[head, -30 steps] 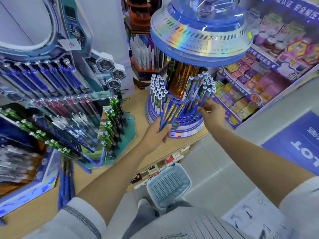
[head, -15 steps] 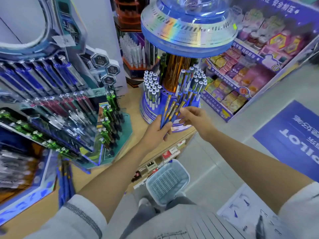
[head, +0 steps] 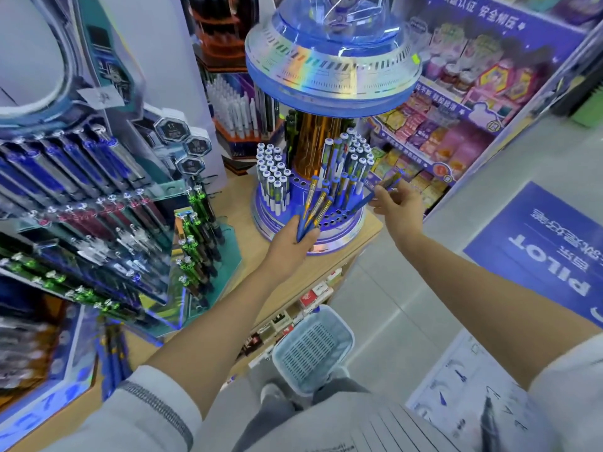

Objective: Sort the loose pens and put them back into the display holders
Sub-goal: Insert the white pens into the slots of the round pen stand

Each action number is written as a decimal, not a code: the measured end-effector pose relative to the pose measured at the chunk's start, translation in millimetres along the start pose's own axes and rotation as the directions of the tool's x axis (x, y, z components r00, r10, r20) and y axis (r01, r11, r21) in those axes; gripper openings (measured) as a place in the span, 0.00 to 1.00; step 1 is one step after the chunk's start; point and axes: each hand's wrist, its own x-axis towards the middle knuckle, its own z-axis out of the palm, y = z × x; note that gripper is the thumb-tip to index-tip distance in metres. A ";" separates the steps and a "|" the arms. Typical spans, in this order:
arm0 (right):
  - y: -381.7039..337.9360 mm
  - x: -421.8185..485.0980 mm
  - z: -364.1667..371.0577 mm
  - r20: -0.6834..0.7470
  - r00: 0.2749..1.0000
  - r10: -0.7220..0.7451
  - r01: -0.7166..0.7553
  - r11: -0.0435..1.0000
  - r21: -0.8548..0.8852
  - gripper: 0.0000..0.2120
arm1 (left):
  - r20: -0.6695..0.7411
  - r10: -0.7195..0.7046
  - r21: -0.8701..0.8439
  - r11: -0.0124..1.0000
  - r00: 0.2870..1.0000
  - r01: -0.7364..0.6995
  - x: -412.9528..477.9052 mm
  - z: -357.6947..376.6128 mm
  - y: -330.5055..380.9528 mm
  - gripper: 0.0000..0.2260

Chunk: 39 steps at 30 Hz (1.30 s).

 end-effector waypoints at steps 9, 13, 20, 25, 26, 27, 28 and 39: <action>-4.8 9.7 14.0 0.085 0.995 -0.049 0.066 0.976 -0.209 0.03 | 0.031 -0.025 -0.146 0.989 0.999 0.029 0.6 0.0 9.6 0.07; 0.5 10.2 17.7 0.101 0.995 -0.006 0.033 0.962 -0.271 0.04 | 0.043 -0.033 -0.157 0.987 0.999 0.039 -0.7 -1.1 12.6 0.10; 7.9 1.5 17.7 0.084 0.994 0.074 -0.058 0.983 -0.173 0.11 | 0.068 -0.043 -0.152 0.987 0.997 0.053 -0.6 -2.3 14.3 0.09; 3.1 -12.2 14.9 0.436 0.894 0.099 -0.099 0.995 -0.022 0.14 | 0.078 -0.031 -0.110 0.993 0.996 0.039 3.6 2.6 14.4 0.06; 2.3 -14.2 15.7 0.499 0.860 0.107 -0.117 0.993 -0.012 0.15 | 0.080 -0.028 -0.097 0.995 0.996 0.036 4.5 4.2 14.6 0.07; 1.7 -15.6 17.0 0.536 0.837 0.109 -0.120 0.993 -0.015 0.15 | 0.082 -0.029 -0.090 0.995 0.996 0.036 5.6 5.7 14.2 0.07; 1.2 -15.8 18.2 0.546 0.831 0.105 -0.116 0.993 -0.014 0.12 | 0.085 -0.032 -0.094 0.995 0.996 0.040 6.3 6.5 14.0 0.07; -10.5 -10.8 10.8 -0.020 0.998 -0.057 0.058 0.998 0.013 0.08 | 0.020 -0.034 -0.038 0.999 0.999 0.034 10.1 -6.4 5.5 0.08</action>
